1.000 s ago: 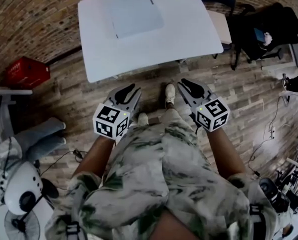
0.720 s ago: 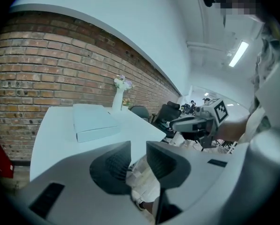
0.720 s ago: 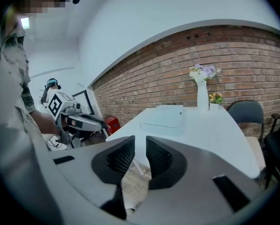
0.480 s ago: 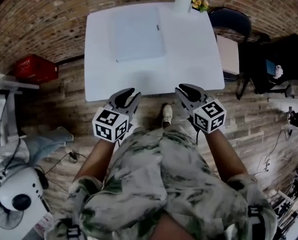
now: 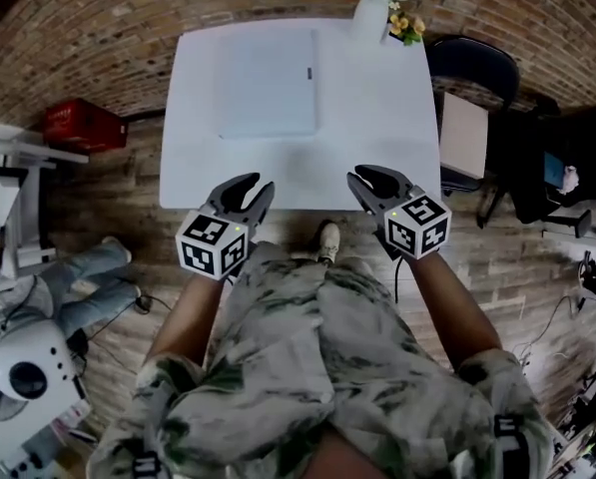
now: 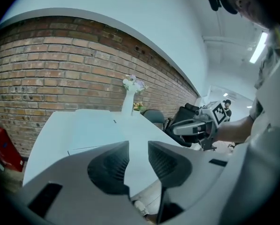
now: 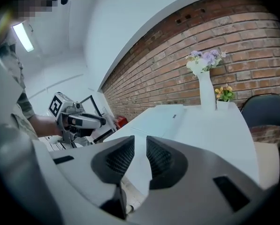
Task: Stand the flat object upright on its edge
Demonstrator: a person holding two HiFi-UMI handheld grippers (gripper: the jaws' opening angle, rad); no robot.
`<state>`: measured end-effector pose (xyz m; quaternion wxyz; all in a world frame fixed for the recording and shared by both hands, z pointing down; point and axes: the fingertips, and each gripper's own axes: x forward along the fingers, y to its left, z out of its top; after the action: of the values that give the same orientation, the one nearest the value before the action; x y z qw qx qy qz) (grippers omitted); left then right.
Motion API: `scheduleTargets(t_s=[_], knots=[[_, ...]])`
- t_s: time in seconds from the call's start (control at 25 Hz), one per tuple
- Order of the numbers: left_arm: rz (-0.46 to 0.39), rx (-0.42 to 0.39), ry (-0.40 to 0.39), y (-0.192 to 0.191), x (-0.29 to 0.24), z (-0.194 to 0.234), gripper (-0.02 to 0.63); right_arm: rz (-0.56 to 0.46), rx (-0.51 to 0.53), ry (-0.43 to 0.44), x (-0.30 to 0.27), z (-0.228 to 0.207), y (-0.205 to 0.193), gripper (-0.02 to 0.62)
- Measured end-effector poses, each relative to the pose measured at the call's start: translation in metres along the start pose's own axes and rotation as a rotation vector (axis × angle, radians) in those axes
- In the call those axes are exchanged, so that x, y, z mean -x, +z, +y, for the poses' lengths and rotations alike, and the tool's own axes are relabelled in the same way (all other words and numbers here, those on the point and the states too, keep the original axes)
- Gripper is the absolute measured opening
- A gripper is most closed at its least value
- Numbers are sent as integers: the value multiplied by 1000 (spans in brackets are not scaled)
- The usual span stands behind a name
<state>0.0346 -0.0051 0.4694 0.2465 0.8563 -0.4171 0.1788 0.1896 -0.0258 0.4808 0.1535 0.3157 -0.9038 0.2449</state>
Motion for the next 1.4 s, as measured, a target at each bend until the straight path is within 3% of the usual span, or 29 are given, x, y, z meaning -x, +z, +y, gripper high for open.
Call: scheduleTargets(t_s=[0.36, 0.84, 1.4], knots=[[26, 23, 31, 17, -25, 22, 118, -4, -31, 28, -30, -37, 15, 121], [15, 59, 63, 59, -46, 139, 129, 53, -152, -18, -104, -86, 47, 148], [96, 167, 53, 53, -90, 258, 160, 167, -262, -73, -199, -136, 59, 195]])
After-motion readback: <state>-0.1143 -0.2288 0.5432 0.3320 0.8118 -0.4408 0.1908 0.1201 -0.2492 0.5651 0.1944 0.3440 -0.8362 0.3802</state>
